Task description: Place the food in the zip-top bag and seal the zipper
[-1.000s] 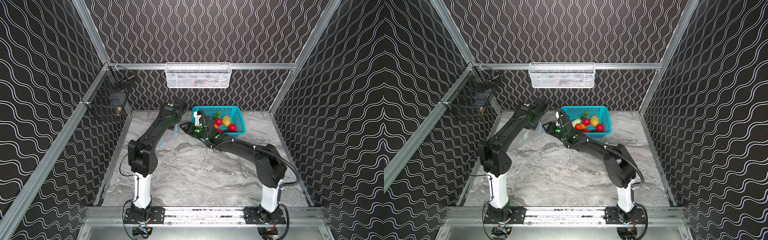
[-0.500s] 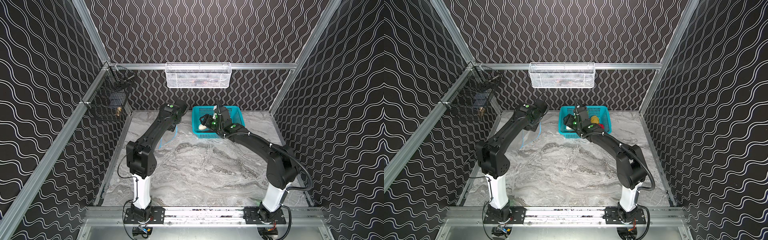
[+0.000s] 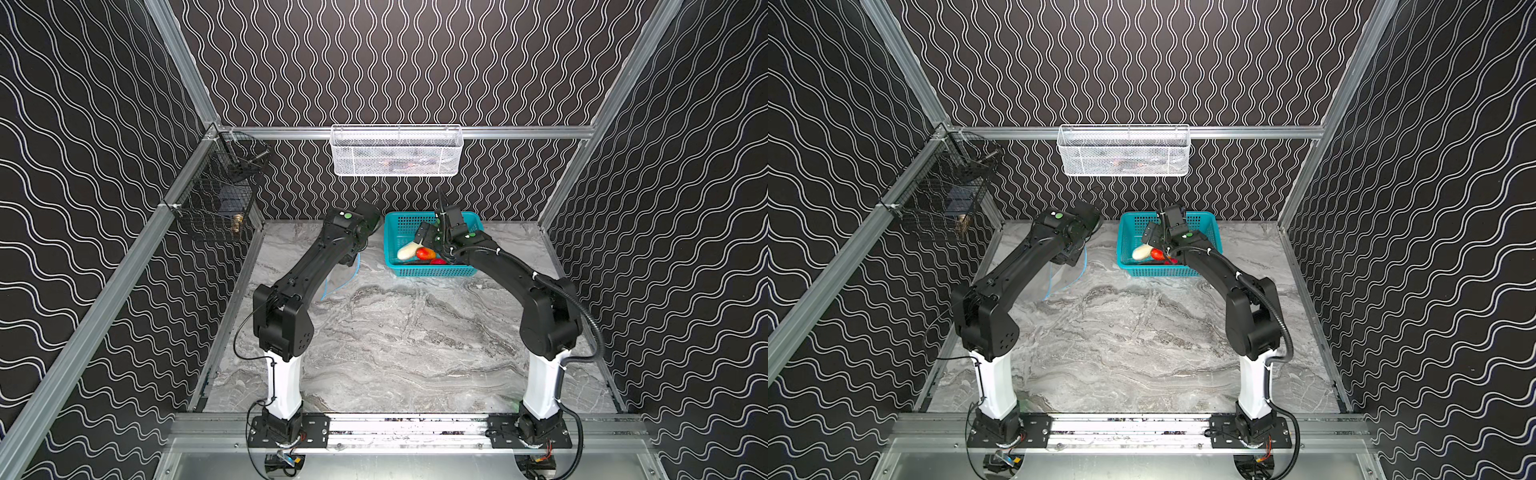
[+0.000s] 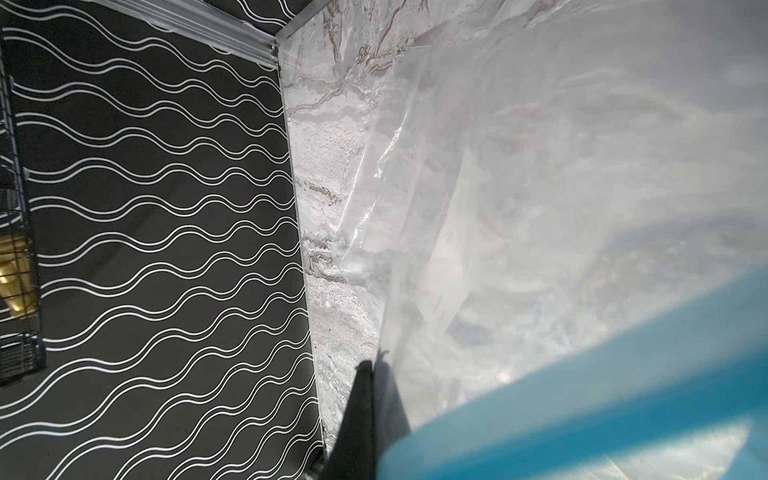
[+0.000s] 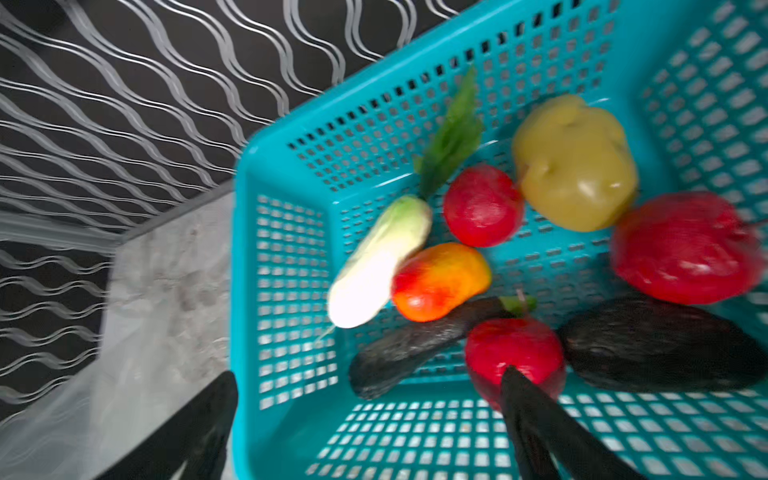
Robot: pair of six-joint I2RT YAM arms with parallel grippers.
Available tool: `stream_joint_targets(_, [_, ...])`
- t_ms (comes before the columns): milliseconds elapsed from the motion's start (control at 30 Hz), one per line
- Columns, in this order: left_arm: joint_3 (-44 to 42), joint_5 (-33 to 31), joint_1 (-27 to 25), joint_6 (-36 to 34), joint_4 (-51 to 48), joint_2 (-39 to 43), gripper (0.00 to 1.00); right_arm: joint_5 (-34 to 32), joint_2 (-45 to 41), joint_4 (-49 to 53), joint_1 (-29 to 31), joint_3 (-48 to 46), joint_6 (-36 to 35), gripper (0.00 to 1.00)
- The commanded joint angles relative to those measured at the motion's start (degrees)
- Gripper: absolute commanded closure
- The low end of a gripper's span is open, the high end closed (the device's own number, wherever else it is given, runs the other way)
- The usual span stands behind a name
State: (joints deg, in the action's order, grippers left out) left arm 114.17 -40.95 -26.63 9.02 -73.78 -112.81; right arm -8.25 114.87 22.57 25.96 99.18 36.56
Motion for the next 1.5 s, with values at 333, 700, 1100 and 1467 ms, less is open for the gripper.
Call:
stream_joint_targets(333, [-0.4,1.1,-1.0,0.6,0.2,0.6,1.00,-13.2,7.1,8.2,-1.4,8.7,-8.8,0.01])
stream_joint_targets(700, [-1.1,1.3,-1.4,0.3,0.5,1.4,1.00,-8.7,12.2,9.3,-4.7,13.6,-12.8,0.01])
stream_joint_targets(1100, [-0.3,-0.4,-3.4,0.9,-0.1,0.5,1.00,-4.3,18.3,8.6,-5.8,18.4,-11.9,0.02])
stream_joint_targets(1467, [-0.5,1.1,-3.6,0.7,-0.6,0.4,1.00,-4.7,23.8,9.1,-6.6,22.8,-12.1,0.30])
